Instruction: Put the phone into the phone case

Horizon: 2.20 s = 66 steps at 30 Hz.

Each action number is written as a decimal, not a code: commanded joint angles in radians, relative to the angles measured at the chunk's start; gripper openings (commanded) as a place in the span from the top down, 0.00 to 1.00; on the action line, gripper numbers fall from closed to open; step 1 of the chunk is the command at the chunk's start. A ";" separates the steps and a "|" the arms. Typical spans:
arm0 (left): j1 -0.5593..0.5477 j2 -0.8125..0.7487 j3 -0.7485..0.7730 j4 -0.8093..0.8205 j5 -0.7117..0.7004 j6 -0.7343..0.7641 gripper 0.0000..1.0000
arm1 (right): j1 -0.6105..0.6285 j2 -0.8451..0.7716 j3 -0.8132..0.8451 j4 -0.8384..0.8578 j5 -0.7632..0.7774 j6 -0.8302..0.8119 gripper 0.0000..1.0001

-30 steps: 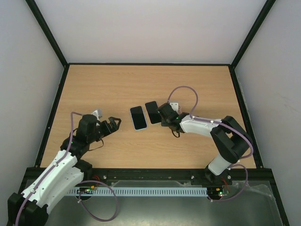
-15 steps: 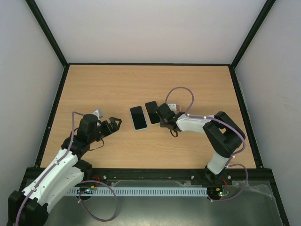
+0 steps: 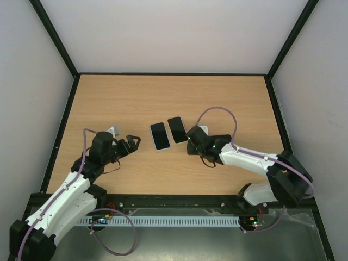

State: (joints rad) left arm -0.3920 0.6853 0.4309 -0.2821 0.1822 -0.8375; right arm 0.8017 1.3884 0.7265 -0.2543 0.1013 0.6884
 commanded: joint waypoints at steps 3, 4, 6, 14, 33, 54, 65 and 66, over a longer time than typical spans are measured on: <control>0.005 0.014 0.005 0.015 -0.002 0.011 0.01 | 0.157 -0.095 -0.085 -0.041 -0.093 0.149 0.98; 0.005 0.015 0.006 0.016 -0.002 0.011 0.00 | 0.183 -0.095 -0.091 -0.032 -0.101 0.175 0.98; 0.005 0.015 0.006 0.017 -0.003 0.010 0.00 | 0.234 -0.090 -0.102 -0.016 -0.107 0.231 0.98; 0.005 0.017 0.008 0.013 -0.001 0.014 0.01 | 0.377 -0.005 -0.107 0.078 -0.128 0.353 0.98; 0.004 0.005 0.005 0.002 0.013 0.018 0.01 | 0.146 -0.148 -0.068 -0.085 0.077 0.368 0.27; 0.005 0.008 0.016 -0.008 0.013 0.034 0.00 | -0.402 -0.045 -0.113 -0.029 0.019 0.529 0.03; 0.004 0.025 0.017 -0.004 0.007 0.043 0.01 | -0.474 0.058 -0.097 0.112 -0.005 0.512 0.01; 0.004 0.028 0.017 -0.001 0.007 0.043 0.01 | -0.475 0.070 -0.092 0.127 -0.006 0.500 0.01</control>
State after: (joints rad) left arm -0.3920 0.7052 0.4309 -0.2764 0.1856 -0.8112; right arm 0.3374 1.4120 0.6155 -0.1997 0.0998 1.2022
